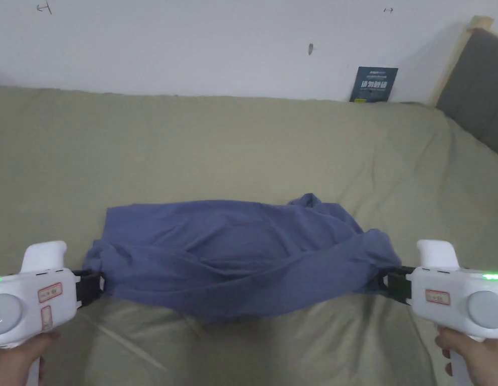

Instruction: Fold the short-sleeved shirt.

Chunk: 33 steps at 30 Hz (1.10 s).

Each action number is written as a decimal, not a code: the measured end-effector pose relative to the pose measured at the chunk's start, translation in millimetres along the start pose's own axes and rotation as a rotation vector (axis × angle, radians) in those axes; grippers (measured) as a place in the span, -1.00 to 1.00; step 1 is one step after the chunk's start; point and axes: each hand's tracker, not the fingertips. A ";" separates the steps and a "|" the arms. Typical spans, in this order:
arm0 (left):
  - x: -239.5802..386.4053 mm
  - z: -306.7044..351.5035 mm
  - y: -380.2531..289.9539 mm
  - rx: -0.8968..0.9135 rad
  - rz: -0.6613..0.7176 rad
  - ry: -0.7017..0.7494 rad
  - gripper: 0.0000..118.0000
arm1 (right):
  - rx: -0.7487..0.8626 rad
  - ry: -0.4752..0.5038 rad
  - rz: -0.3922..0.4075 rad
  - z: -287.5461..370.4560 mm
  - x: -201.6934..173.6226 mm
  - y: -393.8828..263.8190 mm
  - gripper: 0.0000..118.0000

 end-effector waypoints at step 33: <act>8.1 97.2 -144.7 0.263 -0.173 0.179 0.95 | 0.267 -0.060 0.113 91.9 -53.5 -134.6 0.37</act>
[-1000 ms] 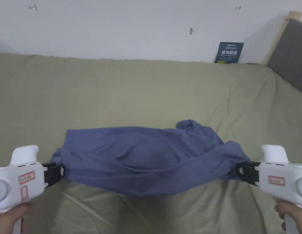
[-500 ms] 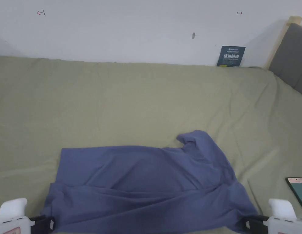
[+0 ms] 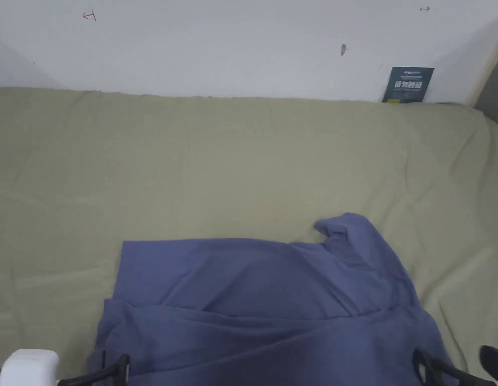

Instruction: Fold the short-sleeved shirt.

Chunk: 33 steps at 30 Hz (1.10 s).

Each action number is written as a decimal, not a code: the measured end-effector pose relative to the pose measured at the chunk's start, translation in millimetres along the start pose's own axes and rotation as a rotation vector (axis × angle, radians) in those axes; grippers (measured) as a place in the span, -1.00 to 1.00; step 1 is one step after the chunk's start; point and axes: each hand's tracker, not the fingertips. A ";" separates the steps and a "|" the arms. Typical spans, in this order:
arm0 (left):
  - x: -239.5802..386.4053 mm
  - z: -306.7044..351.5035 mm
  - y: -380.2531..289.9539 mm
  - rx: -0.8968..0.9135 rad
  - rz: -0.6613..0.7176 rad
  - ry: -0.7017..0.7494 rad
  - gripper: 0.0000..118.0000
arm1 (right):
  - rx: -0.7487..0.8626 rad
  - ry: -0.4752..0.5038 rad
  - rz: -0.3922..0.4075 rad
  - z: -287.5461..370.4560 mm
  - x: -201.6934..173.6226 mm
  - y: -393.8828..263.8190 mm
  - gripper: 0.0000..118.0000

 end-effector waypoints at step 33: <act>-37.6 -329.3 122.5 -0.444 -0.009 0.053 0.45 | -0.100 0.068 0.002 -80.8 -21.3 35.1 -0.99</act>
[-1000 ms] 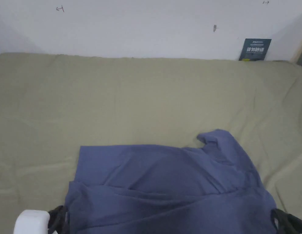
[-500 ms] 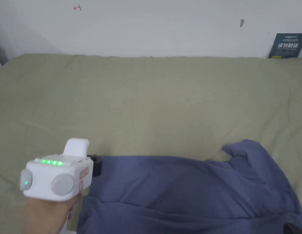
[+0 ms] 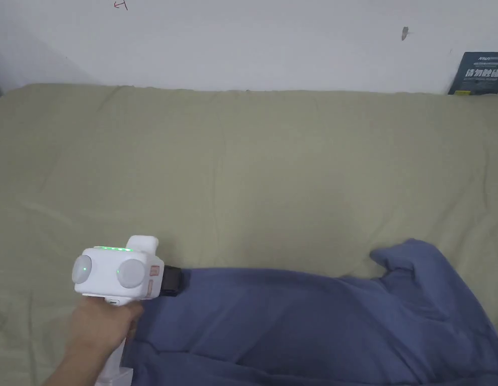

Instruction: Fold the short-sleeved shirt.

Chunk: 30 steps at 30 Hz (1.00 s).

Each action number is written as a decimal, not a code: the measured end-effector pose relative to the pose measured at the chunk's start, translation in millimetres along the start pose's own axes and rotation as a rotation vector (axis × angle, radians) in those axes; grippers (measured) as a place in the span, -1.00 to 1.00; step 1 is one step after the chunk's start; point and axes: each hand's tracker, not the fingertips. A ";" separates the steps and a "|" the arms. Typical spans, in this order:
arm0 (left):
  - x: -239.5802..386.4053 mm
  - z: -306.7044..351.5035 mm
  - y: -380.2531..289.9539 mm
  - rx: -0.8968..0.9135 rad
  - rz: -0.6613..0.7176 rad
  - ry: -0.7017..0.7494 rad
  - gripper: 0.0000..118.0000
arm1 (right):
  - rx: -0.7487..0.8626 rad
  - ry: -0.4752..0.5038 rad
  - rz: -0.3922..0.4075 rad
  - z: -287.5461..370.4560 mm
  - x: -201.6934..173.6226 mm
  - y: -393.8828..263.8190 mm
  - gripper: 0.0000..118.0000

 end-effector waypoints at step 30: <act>26.2 97.6 -29.5 0.147 0.006 -0.169 -0.87 | -0.433 -0.114 0.020 -257.5 101.6 98.1 -0.47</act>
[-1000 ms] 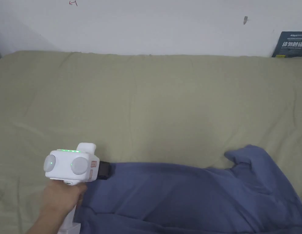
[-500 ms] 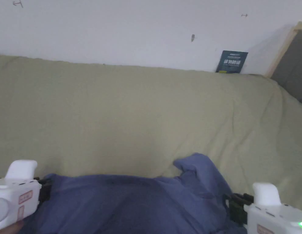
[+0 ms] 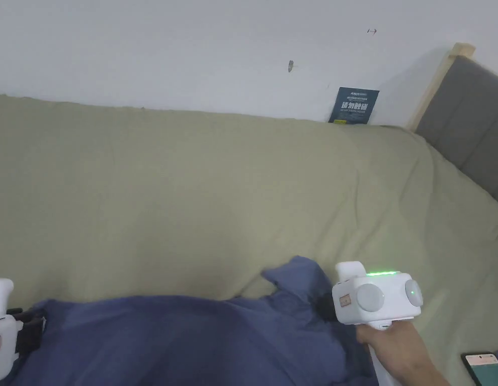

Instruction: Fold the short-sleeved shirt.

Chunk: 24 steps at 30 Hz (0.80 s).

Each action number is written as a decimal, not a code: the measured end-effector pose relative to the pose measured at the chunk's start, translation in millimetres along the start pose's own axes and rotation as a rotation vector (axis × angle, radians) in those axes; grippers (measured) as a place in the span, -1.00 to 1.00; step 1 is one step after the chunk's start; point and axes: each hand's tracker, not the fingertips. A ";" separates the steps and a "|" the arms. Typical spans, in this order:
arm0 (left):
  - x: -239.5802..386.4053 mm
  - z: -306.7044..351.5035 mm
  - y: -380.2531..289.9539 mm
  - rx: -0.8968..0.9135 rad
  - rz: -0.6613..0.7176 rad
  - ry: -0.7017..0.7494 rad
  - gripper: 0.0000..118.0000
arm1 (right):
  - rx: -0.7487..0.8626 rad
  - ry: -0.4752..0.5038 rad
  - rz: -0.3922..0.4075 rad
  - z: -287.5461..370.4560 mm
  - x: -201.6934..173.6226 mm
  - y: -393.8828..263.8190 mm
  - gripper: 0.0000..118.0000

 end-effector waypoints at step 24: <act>-28.4 178.2 -166.2 0.024 0.104 -0.005 -0.87 | 0.289 0.118 0.074 232.7 -8.7 -225.9 -0.98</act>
